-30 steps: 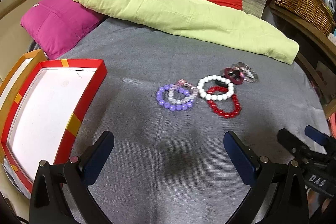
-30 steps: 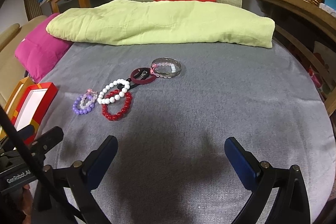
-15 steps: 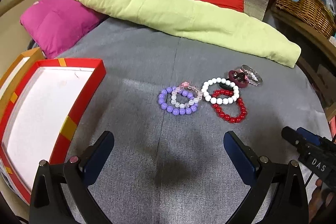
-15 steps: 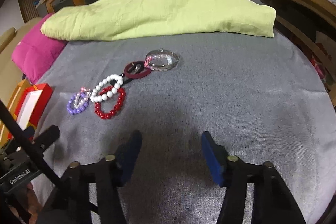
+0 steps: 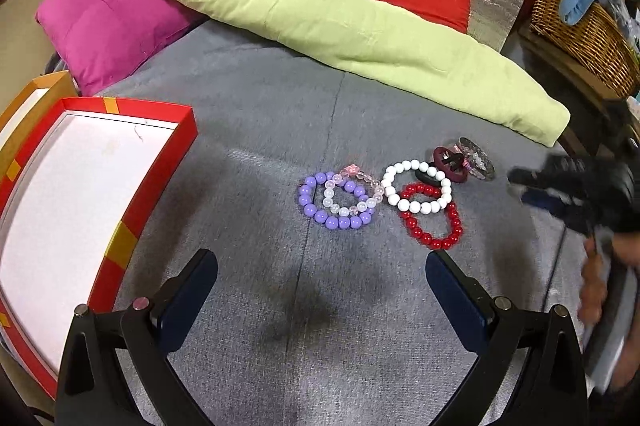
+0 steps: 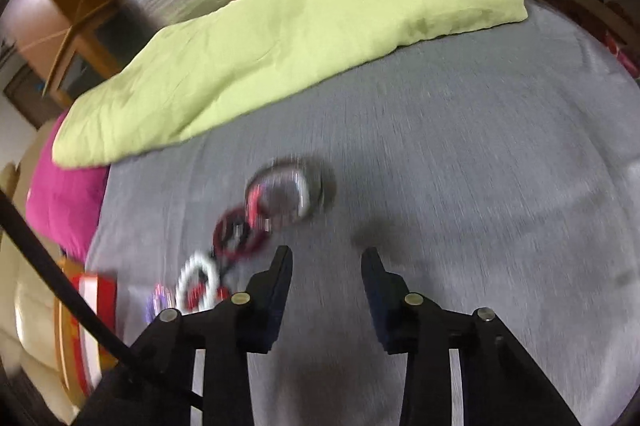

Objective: Organize jewelry
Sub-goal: 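Lower the right tool onto the silver bangle and close on its rim, then grasp the pale pink crystal bracelet with the left tool while the right tool holds the bangle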

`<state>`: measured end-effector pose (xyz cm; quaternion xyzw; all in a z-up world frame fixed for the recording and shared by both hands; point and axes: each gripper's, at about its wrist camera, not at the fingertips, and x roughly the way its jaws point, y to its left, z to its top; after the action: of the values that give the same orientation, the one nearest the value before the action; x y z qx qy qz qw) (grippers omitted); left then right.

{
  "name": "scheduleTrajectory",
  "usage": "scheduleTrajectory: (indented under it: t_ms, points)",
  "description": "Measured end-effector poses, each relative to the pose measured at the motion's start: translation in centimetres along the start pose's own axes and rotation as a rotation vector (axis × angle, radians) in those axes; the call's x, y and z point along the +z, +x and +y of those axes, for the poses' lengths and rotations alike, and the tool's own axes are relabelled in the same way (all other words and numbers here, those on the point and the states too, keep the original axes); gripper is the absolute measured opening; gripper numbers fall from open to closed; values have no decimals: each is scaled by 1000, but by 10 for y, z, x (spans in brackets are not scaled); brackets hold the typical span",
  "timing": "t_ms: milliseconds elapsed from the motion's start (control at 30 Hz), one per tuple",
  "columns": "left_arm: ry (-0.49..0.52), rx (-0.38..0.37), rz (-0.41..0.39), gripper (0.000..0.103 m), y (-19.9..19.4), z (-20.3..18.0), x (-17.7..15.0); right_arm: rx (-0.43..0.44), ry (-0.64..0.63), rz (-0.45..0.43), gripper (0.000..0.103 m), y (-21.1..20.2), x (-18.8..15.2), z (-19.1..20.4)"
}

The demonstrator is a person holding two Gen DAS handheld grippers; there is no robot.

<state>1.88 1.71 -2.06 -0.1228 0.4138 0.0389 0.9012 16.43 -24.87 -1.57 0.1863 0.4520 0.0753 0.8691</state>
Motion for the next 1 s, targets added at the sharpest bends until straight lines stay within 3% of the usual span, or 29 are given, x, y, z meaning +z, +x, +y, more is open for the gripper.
scheduleTrajectory:
  t_ms: [200,300,367,433,500,767,1000]
  points:
    - [2,-28,4,103,3,-4,4,-52,-23,56,34,31,29,14]
    - [10,-35,7,103,4,-8,4,-76,-28,85,27,47,35,16]
    - [17,-39,9,103,5,-10,4,-83,-33,97,11,55,36,16]
    - [20,-38,10,103,6,-11,4,-94,-33,82,3,55,37,16]
    - [22,-41,10,103,6,-11,3,-83,-30,82,3,54,35,14]
    - [28,-22,6,103,5,-12,0,-22,-49,31,3,1,-13,-16]
    - [-2,55,0,103,11,0,-4,32,-42,31,3,-35,-66,-43]
